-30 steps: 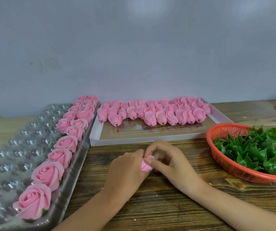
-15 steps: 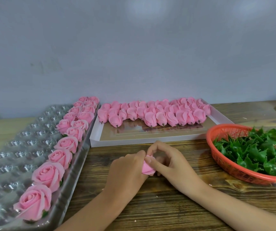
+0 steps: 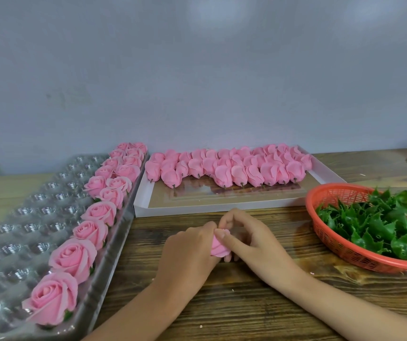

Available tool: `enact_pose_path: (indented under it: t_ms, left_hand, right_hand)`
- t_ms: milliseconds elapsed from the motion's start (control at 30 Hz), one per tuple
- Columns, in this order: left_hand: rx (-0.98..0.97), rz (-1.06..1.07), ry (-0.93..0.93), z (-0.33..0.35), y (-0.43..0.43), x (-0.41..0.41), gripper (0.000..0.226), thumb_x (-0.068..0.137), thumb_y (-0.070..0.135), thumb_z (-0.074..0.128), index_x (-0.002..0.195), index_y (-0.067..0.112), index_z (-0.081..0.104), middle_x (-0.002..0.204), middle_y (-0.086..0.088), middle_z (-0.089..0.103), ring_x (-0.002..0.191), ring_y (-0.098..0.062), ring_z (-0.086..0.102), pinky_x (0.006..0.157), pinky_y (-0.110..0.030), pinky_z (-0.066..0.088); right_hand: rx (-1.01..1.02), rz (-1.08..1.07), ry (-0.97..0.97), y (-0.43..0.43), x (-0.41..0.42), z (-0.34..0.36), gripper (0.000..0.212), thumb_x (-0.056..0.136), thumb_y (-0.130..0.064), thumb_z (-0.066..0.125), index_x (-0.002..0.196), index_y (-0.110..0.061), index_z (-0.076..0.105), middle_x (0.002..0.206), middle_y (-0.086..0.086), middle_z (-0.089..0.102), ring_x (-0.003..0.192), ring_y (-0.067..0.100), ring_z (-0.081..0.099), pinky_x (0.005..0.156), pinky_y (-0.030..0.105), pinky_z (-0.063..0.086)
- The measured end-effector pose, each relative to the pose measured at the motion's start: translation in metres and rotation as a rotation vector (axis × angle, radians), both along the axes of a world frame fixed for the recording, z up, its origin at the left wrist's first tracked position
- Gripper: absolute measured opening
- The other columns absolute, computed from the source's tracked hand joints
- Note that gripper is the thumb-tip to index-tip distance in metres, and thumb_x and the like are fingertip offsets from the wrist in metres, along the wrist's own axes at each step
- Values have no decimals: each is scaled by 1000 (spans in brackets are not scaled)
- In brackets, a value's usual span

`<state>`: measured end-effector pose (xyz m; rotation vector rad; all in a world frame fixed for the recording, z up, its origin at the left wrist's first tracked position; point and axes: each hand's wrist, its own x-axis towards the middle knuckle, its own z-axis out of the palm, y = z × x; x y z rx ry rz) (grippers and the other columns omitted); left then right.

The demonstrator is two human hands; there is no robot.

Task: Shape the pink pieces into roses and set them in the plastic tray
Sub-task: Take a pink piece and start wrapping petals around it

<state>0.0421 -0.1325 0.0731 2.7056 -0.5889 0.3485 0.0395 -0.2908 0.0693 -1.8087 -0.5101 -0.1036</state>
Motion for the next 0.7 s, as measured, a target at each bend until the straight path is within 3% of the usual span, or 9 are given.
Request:
enact_pose_path:
  t_ms: [167, 433, 600, 700]
  left_hand:
    - [-4, 2, -25, 2, 0, -4, 22, 90, 49, 54, 84, 35, 38, 73, 16, 51, 63, -3, 49, 52, -13, 26]
    - [-68, -4, 52, 4, -1, 1, 20, 91, 46, 53, 101, 29, 58, 88, 11, 65, 78, -6, 62, 69, -25, 51]
    - [10, -19, -40, 5, 0, -5, 15, 93, 50, 44, 87, 35, 43, 76, 16, 54, 69, -3, 54, 59, -19, 36]
    - [14, -19, -75, 4, 0, -5, 15, 93, 48, 48, 88, 35, 44, 74, 17, 51, 66, -2, 49, 56, -17, 29]
  right_hand:
    - [29, 12, -30, -2, 2, 0, 8, 93, -10, 67, 88, -12, 62, 72, 5, 67, 62, 23, 59, 62, 29, 47]
    - [-25, -13, -157, 0, -2, 3, 15, 90, -14, 70, 86, -28, 64, 88, -7, 60, 74, 19, 61, 67, 29, 48]
    - [-34, -1, -79, 1, -4, 3, 12, 94, -18, 66, 88, -25, 58, 72, -13, 64, 62, 9, 63, 62, 23, 46]
    - [-50, -8, -91, 0, -5, 4, 13, 94, -16, 65, 87, -24, 58, 70, -10, 64, 62, 13, 62, 61, 29, 47]
